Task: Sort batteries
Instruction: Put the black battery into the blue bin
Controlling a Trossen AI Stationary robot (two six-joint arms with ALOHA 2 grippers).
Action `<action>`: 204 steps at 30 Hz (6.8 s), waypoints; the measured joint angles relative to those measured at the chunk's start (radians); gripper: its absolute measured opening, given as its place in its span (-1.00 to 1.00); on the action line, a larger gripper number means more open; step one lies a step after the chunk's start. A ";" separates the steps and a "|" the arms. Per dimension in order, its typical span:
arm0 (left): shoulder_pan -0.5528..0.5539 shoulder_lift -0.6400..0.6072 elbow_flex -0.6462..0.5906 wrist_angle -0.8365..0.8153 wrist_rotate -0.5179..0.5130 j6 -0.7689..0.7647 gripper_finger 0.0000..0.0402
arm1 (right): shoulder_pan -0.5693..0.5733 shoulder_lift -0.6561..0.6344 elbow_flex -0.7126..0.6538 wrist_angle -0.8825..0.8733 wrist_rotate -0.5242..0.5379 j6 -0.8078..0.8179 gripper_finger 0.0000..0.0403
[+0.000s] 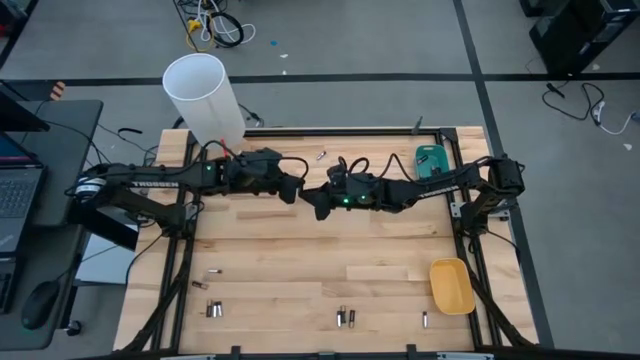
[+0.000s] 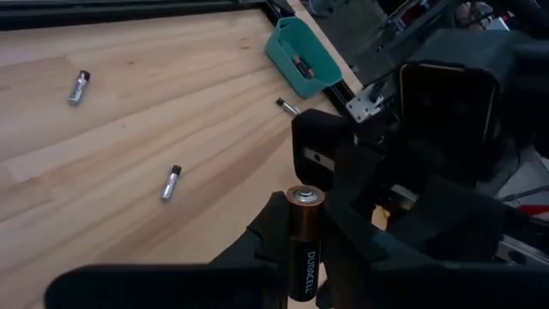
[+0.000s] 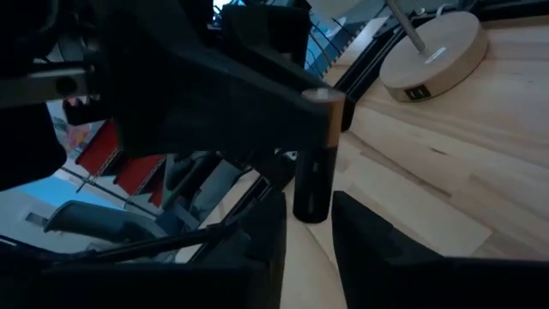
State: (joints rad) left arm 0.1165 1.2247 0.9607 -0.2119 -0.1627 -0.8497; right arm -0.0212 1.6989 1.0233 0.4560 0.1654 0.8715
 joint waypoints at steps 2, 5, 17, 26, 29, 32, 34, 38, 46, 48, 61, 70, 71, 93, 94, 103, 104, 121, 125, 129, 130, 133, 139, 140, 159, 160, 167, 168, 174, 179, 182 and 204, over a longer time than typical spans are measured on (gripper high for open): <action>0.000 0.000 0.000 0.000 0.006 0.000 -0.73 | 0.000 0.000 0.000 0.002 -0.002 0.000 -0.67; -0.004 0.000 0.000 0.000 0.019 0.001 -0.73 | 0.000 0.000 0.000 0.014 -0.002 0.002 -0.78; -0.032 -0.001 -0.002 -0.009 0.015 0.008 -0.73 | 0.000 0.000 -0.001 0.031 -0.033 0.020 -1.00; -0.032 -0.001 0.000 -0.006 0.002 0.007 -0.69 | -0.001 0.001 -0.001 0.044 -0.032 0.103 -0.85; -0.032 0.000 0.000 0.000 0.003 0.007 -0.69 | -0.001 0.001 -0.001 0.047 -0.027 0.104 -0.75; -0.033 0.000 0.000 0.017 0.003 0.005 -0.69 | -0.002 0.001 -0.001 0.064 -0.023 0.098 -0.68; -0.034 0.000 0.001 0.028 0.003 0.002 -0.68 | -0.002 0.001 -0.001 0.087 -0.018 0.095 -0.64; -0.034 0.000 0.001 0.047 0.003 0.000 -0.68 | -0.004 0.001 0.000 0.102 -0.001 0.070 -0.63; -0.034 0.000 0.001 0.042 0.000 0.006 -0.67 | -0.008 0.001 0.000 0.092 -0.002 0.055 -0.84; -0.034 0.000 0.001 0.042 0.001 0.009 -0.64 | -0.007 0.001 0.000 0.090 -0.002 0.054 -0.84; 0.026 -0.131 -0.001 0.005 0.067 0.092 -0.35 | -0.017 -0.105 0.003 -0.266 0.090 0.042 -0.84; 0.014 -0.258 -0.001 -0.146 0.065 0.189 -0.34 | -0.098 -0.312 0.003 -0.894 0.376 0.046 -0.82; 0.011 -0.266 -0.001 -0.171 0.063 0.193 -0.34 | -0.116 -0.333 0.003 -0.985 0.407 0.050 -0.82; -0.008 -0.250 0.000 -0.369 0.024 0.197 -0.34 | -0.495 -0.410 -0.193 -1.549 0.387 0.079 -0.80; -0.008 -0.248 0.000 -0.363 0.023 0.198 -0.34 | -0.505 -0.410 -0.203 -1.551 0.386 0.087 -0.78; -0.008 -0.227 0.000 -0.353 0.023 0.196 -0.34 | -0.572 -0.410 -0.214 -1.559 0.383 0.072 -0.44; -0.008 -0.223 0.000 -0.351 0.023 0.196 -0.34 | -0.578 -0.410 -0.214 -1.557 0.383 0.068 -0.41; -0.198 -0.216 -0.047 -0.830 0.156 -0.102 -0.35 | -0.220 -0.507 -0.193 -1.027 0.181 -0.023 -0.27; -0.342 -0.211 -0.128 -0.817 0.161 -0.299 -0.35 | -0.140 -0.469 -0.192 -0.902 0.181 0.026 -0.29; -0.447 -0.203 -0.210 -0.769 0.188 -0.410 -0.35 | -0.095 -0.416 -0.192 -0.851 0.181 0.064 -0.29; -0.470 -0.204 -0.225 -0.752 0.208 -0.420 -0.35 | -0.088 -0.402 -0.192 -0.847 0.180 0.069 -0.29; -0.545 -0.203 -0.268 -0.749 0.244 -0.438 -0.35 | -0.071 -0.360 -0.192 -0.832 0.170 0.077 -0.30; -0.695 -0.203 -0.333 -0.727 0.340 -0.408 -0.34 | -0.051 -0.281 -0.192 -0.783 0.120 0.101 -0.30; -0.716 -0.203 -0.340 -0.716 0.347 -0.410 -0.34 | -0.048 -0.270 -0.192 -0.766 0.113 0.108 -0.30; -0.969 -0.187 -0.531 -0.547 0.333 -0.415 -0.23 | 0.051 -0.214 -0.192 -0.635 0.101 0.245 -0.32; -0.976 -0.181 -0.537 -0.546 0.323 -0.415 -0.21 | 0.054 -0.215 -0.192 -0.635 0.101 0.256 -0.32; -1.017 -0.101 -0.533 -0.536 0.305 -0.373 -0.04 | 0.071 -0.215 -0.192 -0.629 0.101 0.292 -0.32; -1.022 -0.094 -0.533 -0.536 0.301 -0.359 -0.03 | 0.072 -0.215 -0.192 -0.629 0.101 0.292 -0.32; -1.029 -0.071 -0.531 -0.552 0.253 -0.371 -0.26 | 0.074 -0.215 -0.192 -0.609 0.101 0.307 -0.32; -1.028 -0.071 -0.526 -0.578 0.231 -0.422 -0.72 | 0.073 -0.215 -0.192 -0.600 0.101 0.315 -0.33; -1.029 -0.068 -0.515 -0.588 0.214 -0.455 -0.73 | 0.074 -0.215 -0.192 -0.599 0.101 0.315 -0.35; -0.921 -0.066 -0.325 -0.534 -0.071 -0.433 -0.73 | 0.117 -0.215 -0.192 -0.462 0.094 0.253 -0.38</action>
State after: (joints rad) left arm -0.8045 1.1587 0.6358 -0.7460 -0.2340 -1.2829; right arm 0.0962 1.4837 0.8314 -0.0064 0.2596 1.1240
